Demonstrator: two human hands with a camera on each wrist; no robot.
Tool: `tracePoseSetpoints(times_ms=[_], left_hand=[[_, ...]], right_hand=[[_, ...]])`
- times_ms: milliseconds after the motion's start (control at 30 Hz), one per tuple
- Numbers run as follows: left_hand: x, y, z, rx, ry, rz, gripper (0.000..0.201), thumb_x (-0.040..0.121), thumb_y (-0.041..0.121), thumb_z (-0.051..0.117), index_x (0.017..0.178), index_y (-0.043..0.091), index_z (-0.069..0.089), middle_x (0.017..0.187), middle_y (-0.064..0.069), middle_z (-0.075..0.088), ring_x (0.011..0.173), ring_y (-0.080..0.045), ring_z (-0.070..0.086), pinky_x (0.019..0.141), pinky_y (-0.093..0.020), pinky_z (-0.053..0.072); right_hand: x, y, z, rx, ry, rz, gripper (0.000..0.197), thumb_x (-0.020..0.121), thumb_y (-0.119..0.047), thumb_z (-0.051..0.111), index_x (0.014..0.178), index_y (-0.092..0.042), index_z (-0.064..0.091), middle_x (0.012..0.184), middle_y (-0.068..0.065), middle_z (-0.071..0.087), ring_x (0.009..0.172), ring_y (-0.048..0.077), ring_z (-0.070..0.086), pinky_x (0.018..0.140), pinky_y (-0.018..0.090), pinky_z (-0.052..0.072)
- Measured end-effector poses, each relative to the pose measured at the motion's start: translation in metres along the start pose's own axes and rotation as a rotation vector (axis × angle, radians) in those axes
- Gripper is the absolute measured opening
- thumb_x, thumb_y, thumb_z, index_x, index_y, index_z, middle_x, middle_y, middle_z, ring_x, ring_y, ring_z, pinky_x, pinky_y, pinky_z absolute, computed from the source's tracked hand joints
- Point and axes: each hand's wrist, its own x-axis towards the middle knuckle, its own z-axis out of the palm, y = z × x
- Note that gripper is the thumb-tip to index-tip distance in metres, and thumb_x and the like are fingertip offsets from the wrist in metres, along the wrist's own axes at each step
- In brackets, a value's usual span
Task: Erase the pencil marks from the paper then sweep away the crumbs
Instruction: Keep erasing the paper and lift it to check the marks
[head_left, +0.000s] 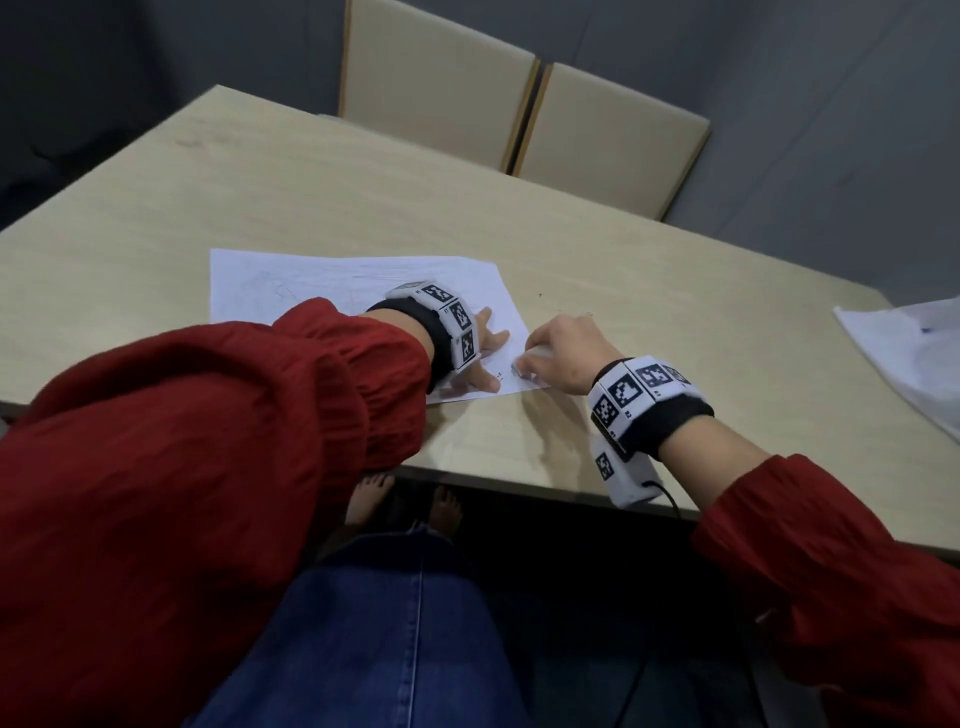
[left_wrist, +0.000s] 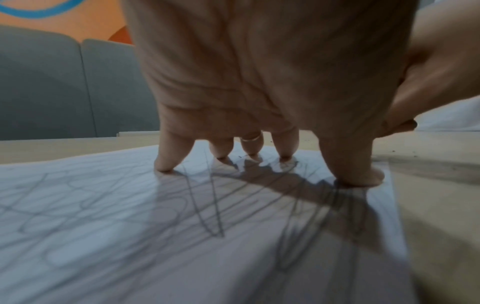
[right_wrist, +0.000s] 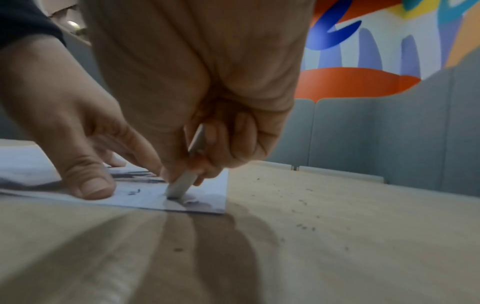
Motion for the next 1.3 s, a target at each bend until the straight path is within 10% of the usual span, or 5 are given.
tracePoseSetpoints(times_ms=[767,900,1300], left_hand=[[0.007,-0.007,0.0,0.041,0.045,0.028,0.094,0.084,0.069,0.054,0.155,0.035,0.001,0.163,-0.005,-0.009,0.148,-0.034,0.005,0.115,-0.051,0.012],[0.005,-0.006,-0.002,0.033,0.007,0.023,0.095,0.085,0.069,0.052,0.154,0.034,-0.003,0.162,-0.005,-0.016,0.148,-0.035,-0.001,0.116,-0.054,0.008],[0.0,-0.004,-0.005,0.027,0.0,0.01,0.097,0.084,0.07,0.052,0.154,0.034,-0.004,0.162,-0.005,-0.016,0.148,-0.036,0.0,0.116,-0.054,0.009]], right_hand=[[-0.007,-0.017,0.007,-0.087,-0.076,-0.015,0.017,0.074,-0.029,0.065,0.06,-0.02,0.063,0.063,0.002,0.054,0.073,0.029,0.055,0.062,0.032,0.045],[0.001,-0.004,-0.001,-0.054,0.015,0.035,0.016,0.078,-0.029,0.066,0.086,-0.017,0.073,0.086,0.009,0.065,0.087,0.03,0.058,0.075,0.036,0.052],[-0.003,-0.004,0.003,-0.107,0.005,-0.008,0.015,0.079,-0.03,0.062,0.088,-0.023,0.072,0.089,0.007,0.068,0.09,0.03,0.059,0.072,0.031,0.047]])
